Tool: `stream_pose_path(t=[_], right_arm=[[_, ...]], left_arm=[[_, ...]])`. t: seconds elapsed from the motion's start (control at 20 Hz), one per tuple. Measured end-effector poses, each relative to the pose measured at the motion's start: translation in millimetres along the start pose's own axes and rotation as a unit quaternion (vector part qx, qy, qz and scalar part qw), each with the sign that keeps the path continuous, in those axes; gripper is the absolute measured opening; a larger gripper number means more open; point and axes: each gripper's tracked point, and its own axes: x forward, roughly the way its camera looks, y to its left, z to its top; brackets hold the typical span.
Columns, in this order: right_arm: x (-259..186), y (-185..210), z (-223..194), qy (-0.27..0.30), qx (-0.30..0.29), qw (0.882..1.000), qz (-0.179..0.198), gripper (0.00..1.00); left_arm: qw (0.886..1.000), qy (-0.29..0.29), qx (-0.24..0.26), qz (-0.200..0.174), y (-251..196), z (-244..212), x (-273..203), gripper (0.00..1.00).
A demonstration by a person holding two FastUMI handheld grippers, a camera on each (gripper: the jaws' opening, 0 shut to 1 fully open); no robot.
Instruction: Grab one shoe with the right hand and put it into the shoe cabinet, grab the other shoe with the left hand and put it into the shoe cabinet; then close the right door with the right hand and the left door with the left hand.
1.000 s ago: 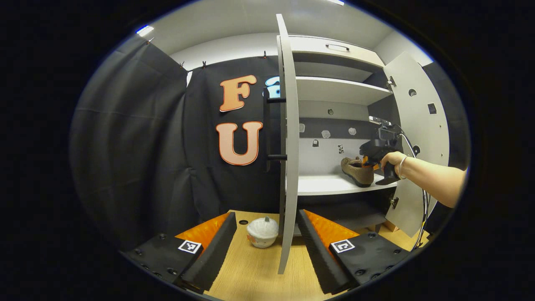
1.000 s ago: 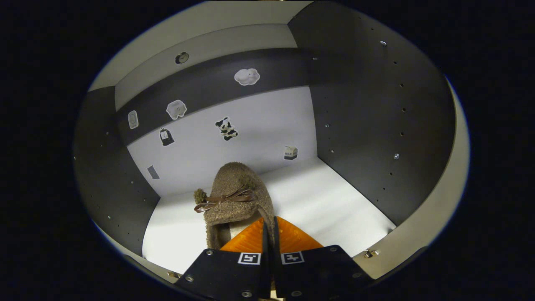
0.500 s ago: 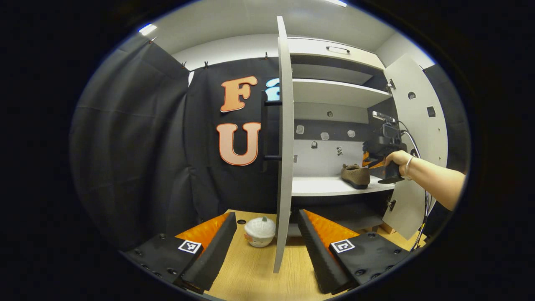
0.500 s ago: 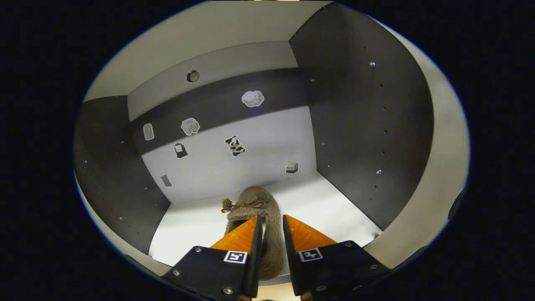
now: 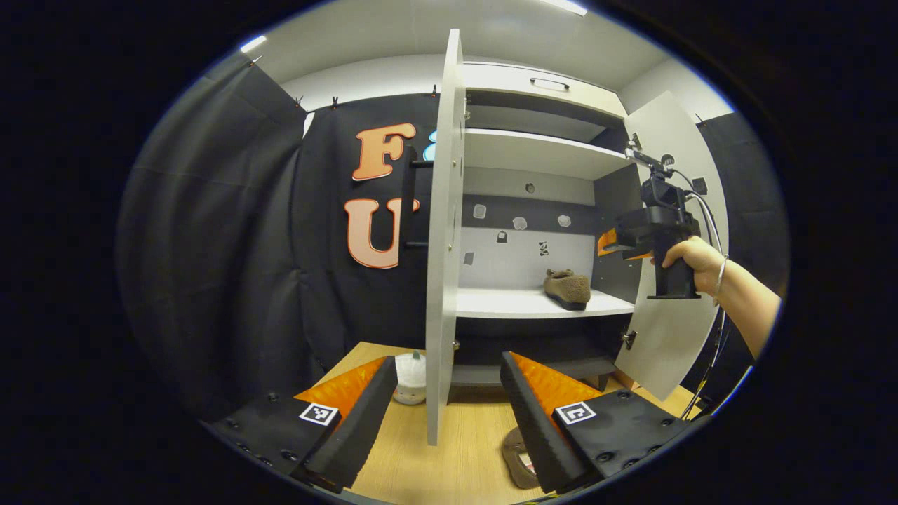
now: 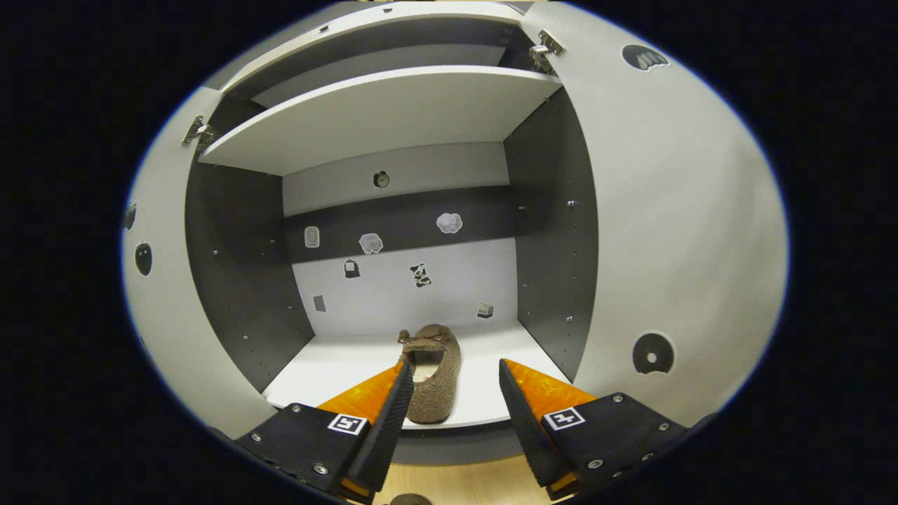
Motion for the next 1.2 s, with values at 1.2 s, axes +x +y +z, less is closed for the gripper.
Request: stream_pose_path(t=[1.2], right_arm=[[-195, -112, -21, -0.065, -0.009, 0.997, -0.042, 0.92]], left_arm=[[0.959, 0.263, -0.045, -0.096, -103, -226, 41, 0.98]])
